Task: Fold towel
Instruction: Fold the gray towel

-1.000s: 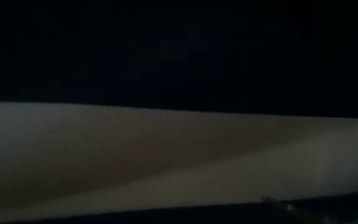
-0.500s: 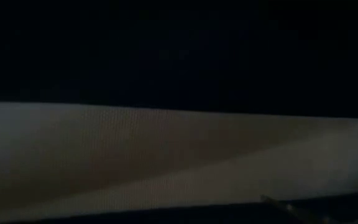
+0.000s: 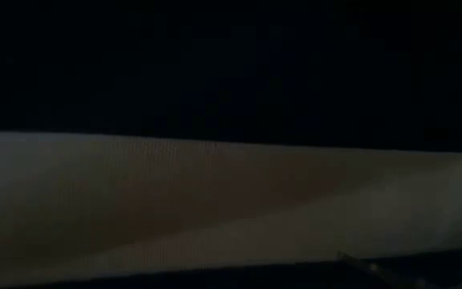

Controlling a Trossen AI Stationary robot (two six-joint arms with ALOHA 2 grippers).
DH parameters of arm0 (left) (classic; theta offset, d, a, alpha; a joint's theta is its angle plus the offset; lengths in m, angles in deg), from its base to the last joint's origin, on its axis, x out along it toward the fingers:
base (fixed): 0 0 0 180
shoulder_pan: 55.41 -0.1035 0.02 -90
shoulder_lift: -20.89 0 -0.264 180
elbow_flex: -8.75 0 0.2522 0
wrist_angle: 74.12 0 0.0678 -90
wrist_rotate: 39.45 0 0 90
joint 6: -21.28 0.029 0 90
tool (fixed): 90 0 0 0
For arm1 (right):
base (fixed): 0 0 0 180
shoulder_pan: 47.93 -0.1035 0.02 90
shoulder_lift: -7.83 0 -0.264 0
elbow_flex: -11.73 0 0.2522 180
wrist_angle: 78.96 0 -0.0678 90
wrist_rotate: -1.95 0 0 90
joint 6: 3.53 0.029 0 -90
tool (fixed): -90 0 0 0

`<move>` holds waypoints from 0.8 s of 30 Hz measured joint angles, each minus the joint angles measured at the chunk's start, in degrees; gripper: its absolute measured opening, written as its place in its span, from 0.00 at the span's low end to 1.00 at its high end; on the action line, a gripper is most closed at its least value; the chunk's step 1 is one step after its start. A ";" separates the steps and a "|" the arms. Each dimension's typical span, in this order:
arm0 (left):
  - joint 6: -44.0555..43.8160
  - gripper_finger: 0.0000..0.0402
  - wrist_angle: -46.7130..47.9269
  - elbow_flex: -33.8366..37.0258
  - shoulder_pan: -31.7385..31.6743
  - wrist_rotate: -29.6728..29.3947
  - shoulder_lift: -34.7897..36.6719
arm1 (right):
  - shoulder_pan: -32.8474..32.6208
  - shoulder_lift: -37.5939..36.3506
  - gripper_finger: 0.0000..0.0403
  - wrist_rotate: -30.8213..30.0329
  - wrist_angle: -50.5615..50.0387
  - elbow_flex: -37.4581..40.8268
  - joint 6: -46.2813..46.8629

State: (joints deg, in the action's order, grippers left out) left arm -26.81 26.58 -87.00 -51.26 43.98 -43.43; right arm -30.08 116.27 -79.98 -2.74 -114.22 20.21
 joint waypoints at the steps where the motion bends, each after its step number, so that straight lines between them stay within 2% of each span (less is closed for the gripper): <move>1: -0.22 0.00 0.06 0.00 0.53 0.04 -0.61 | 0.00 0.00 0.00 0.05 0.00 0.69 -0.04; 13: -6.01 0.00 3.05 0.02 4.11 4.90 -7.51 | 0.13 0.04 0.00 -0.02 0.90 2.91 -0.92; 19: -6.28 0.00 2.91 0.52 4.09 -1.39 -9.91 | 0.17 0.04 0.00 -0.08 6.03 2.91 -2.26; 24: -9.04 0.00 3.07 6.22 3.32 -4.43 -9.93 | 0.17 0.04 0.00 -1.39 7.96 2.91 -4.94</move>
State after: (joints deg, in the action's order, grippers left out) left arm -35.86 29.65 -80.78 -47.94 39.55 -53.37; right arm -29.91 116.31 -81.37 5.22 -111.31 15.27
